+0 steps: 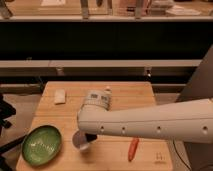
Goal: Place the eraser in the ceramic cup
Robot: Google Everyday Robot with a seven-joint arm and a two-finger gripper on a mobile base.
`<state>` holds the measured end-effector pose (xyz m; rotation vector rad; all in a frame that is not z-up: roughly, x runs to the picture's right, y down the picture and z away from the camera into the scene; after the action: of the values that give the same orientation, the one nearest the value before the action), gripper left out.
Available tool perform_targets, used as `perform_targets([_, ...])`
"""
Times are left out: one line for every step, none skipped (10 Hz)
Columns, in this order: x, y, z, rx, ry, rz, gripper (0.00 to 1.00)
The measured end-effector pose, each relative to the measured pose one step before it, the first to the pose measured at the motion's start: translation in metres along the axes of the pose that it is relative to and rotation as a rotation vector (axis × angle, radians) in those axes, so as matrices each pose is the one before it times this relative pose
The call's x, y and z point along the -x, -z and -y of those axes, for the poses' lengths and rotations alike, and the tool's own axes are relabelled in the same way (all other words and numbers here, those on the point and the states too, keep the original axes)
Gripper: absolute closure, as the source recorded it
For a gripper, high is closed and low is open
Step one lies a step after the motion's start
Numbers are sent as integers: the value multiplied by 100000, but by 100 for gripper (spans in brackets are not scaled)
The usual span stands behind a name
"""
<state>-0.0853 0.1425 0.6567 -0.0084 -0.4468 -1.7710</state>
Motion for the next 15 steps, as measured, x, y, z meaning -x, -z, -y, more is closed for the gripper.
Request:
perform_targets([30,-96,287,-15,1613,-202,95])
perform_targets([41,86,47,2005,3541,-690,90])
perform_targets([136,46,-304,793,1037,-1,92])
perform_targets([20,9,-70,-180,394,-103,93])
perform_targets([-48,-35,339,-1018,485,44,88])
perform_targets([-37,-49,398,-953,718,58,79])
perform_targets([96,-69,136,31,969,126,68])
perform_targets([84,22,-72,634,1017,-9,60])
perform_targets([138,-16,78,421,2103,30,52])
perform_targets([125,24,80,267,2318,-82,43])
perform_targets([-9,-29,29,-346,-170,-80,35])
perform_targets([-15,-52,89,-398,-329,-50,26])
perform_targets([36,-23,68,-157,-270,40,21])
perform_targets([67,-17,-7,107,169,97,20])
perform_targets([53,47,-8,94,219,-106,20])
